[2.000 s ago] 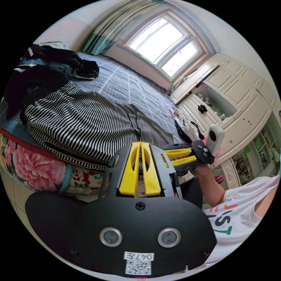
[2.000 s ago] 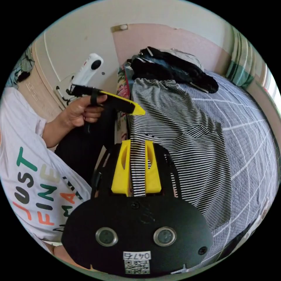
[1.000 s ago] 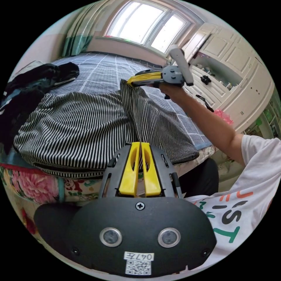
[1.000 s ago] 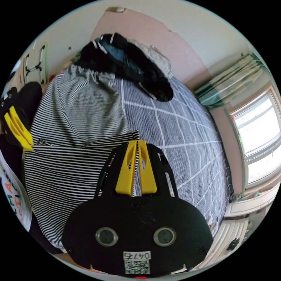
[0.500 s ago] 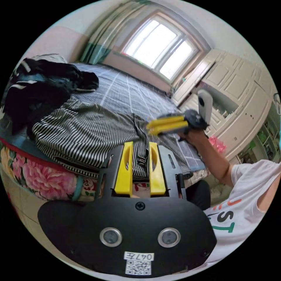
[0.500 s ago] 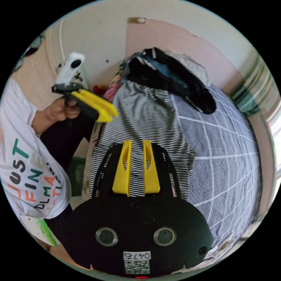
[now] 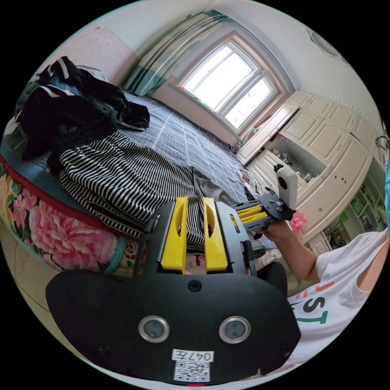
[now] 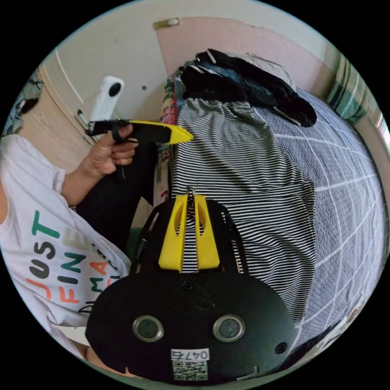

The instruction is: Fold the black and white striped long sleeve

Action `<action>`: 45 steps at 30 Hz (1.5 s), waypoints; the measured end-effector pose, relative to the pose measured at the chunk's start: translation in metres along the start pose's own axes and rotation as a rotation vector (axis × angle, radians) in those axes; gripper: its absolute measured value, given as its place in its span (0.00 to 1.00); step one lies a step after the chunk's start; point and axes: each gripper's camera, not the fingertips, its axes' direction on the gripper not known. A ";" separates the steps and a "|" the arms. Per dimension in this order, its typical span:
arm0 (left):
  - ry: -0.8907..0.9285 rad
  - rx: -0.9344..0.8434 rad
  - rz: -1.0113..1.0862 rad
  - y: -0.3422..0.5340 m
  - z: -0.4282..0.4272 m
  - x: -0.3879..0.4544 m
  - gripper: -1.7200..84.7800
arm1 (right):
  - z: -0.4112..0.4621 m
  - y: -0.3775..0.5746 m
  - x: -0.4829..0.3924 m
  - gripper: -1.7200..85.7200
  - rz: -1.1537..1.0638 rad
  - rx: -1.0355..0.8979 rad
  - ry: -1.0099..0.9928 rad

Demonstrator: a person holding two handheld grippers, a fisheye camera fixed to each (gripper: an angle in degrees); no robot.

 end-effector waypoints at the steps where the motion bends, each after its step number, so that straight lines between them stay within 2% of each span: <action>1: 0.003 0.002 -0.001 0.000 0.000 0.000 0.09 | -0.009 0.007 0.002 0.03 0.003 0.054 -0.047; 4: 0.009 0.016 -0.002 -0.001 0.000 0.002 0.09 | -0.021 0.021 0.003 0.03 -0.012 0.139 -0.063; 7: 0.020 -0.007 0.005 -0.004 0.007 0.006 0.08 | -0.002 0.025 0.016 0.04 -0.033 0.063 -0.178; 9: 0.024 -0.043 0.030 -0.007 0.013 0.013 0.08 | -0.006 0.027 0.024 0.05 -0.032 0.092 -0.214; 11: 0.016 -0.061 0.050 -0.009 0.018 0.018 0.08 | -0.037 0.034 0.040 0.04 -0.014 0.230 -0.145; 13: 0.036 -0.076 0.063 -0.013 0.023 0.024 0.08 | -0.059 0.040 0.060 0.04 0.030 0.282 -0.048; 16: 0.075 -0.106 0.099 -0.020 0.036 0.036 0.09 | -0.062 0.042 0.095 0.05 0.033 0.195 0.163; 19: 0.066 -0.144 0.157 -0.025 0.049 0.052 0.09 | -0.041 0.033 0.118 0.06 -0.033 0.065 0.115; 22: 0.058 -0.166 0.213 -0.030 0.063 0.069 0.10 | -0.020 0.025 0.124 0.06 -0.078 -0.050 0.170; 27: 0.052 -0.371 0.235 -0.038 0.106 0.085 0.16 | -0.011 0.026 0.128 0.02 -0.094 -0.142 0.167; 32: 0.088 -0.405 0.205 -0.039 0.117 0.091 0.18 | -0.054 0.040 0.132 0.02 -0.066 0.065 0.232; 35: 0.085 -0.401 0.194 -0.044 0.119 0.095 0.17 | -0.044 0.045 0.150 0.02 -0.006 0.067 0.229; 39: 0.074 -0.377 0.171 -0.048 0.118 0.102 0.17 | -0.017 0.051 0.160 0.04 0.049 -0.022 0.196; 43: 0.089 -0.279 0.186 -0.061 0.101 0.120 0.16 | -0.075 0.077 0.143 0.04 0.112 0.211 0.161; 45: 0.136 -0.286 0.215 -0.076 0.103 0.144 0.14 | -0.101 0.099 0.124 0.04 0.124 0.256 0.178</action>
